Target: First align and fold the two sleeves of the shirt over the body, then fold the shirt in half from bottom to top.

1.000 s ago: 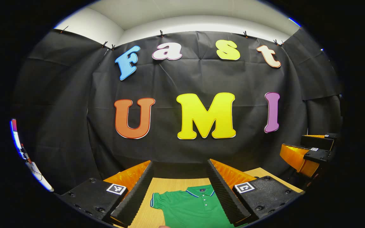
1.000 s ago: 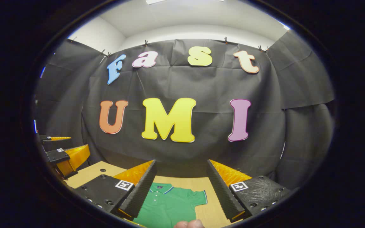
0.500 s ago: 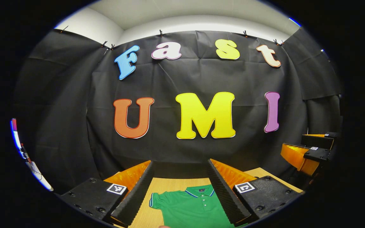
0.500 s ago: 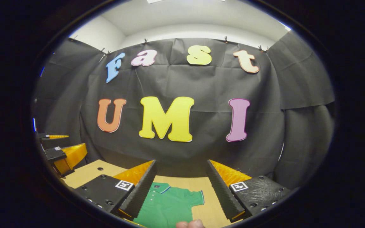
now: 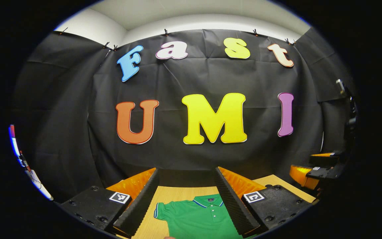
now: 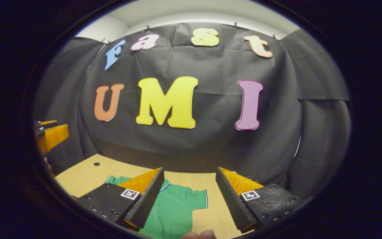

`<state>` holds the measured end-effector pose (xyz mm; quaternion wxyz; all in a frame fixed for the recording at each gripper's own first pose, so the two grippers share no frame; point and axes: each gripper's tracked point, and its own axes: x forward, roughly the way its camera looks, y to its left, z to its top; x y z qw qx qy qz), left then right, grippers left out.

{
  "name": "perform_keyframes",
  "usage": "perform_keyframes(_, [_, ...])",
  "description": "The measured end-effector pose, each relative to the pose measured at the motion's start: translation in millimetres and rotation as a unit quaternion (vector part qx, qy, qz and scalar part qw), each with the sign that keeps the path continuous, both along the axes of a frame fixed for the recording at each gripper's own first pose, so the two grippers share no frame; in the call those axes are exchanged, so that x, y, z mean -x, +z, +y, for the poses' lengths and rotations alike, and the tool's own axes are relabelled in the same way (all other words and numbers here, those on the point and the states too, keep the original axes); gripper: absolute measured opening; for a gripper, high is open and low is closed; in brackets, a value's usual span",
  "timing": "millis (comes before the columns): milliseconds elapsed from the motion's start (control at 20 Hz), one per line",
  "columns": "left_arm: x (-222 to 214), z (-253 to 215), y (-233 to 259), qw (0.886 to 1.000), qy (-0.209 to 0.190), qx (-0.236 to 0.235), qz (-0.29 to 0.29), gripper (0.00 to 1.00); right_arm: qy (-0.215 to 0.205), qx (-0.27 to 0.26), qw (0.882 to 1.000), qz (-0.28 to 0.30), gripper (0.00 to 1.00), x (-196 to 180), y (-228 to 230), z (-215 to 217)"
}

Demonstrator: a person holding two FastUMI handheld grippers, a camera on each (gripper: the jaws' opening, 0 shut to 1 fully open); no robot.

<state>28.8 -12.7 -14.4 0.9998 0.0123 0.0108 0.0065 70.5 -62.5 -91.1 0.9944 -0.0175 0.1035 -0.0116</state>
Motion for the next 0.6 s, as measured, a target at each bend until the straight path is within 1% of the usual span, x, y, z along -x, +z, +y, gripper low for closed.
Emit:
perform_keyframes(50, [-3.1, -0.9, -0.5, 1.0, 0.002, -0.002, 0.0, 1.0, 0.004, 0.0, 1.0, 0.012, 0.93, -11.0, -12.8, -3.5])
perform_keyframes(100, [-6.4, -1.2, -0.7, 1.0, 0.004, -0.004, 0.0, 1.0, 0.007, 0.001, 1.0, 0.021, 0.97, -22.5, -26.0, -8.8])
perform_keyframes(200, [-11.8, -2.0, -3.2, 1.0, 0.01, -0.006, 0.002, 1.0, 0.008, -0.004, 0.999, 0.049, 0.95, -46.0, -57.8, -21.8])
perform_keyframes(300, [-17.6, -2.8, -0.5, 1.0, 0.019, -0.002, -0.005, 1.0, 0.004, -0.013, 0.996, 0.083, 0.95, -69.5, -90.5, -36.2])
perform_keyframes(450, [-25.4, -4.3, -1.6, 0.999, 0.034, -0.001, -0.004, 1.0, 0.001, -0.02, 0.991, 0.132, 0.95, -106.6, -139.6, -52.6])
perform_keyframes(500, [-27.2, -4.5, 0.6, 0.999, 0.037, 0.0, -0.005, 1.0, 0.002, -0.019, 0.989, 0.146, 0.98, -118.2, -157.8, -56.9])
perform_keyframes(550, [-28.7, -5.1, 1.4, 0.999, 0.039, -0.002, -0.006, 1.0, 0.004, -0.018, 0.987, 0.16, 0.98, -128.5, -174.8, -61.0])
perform_keyframes(600, [-30.2, -4.7, 0.3, 0.999, 0.043, -0.006, -0.004, 1.0, 0.008, -0.014, 0.984, 0.175, 0.95, -134.9, -191.5, -64.8])
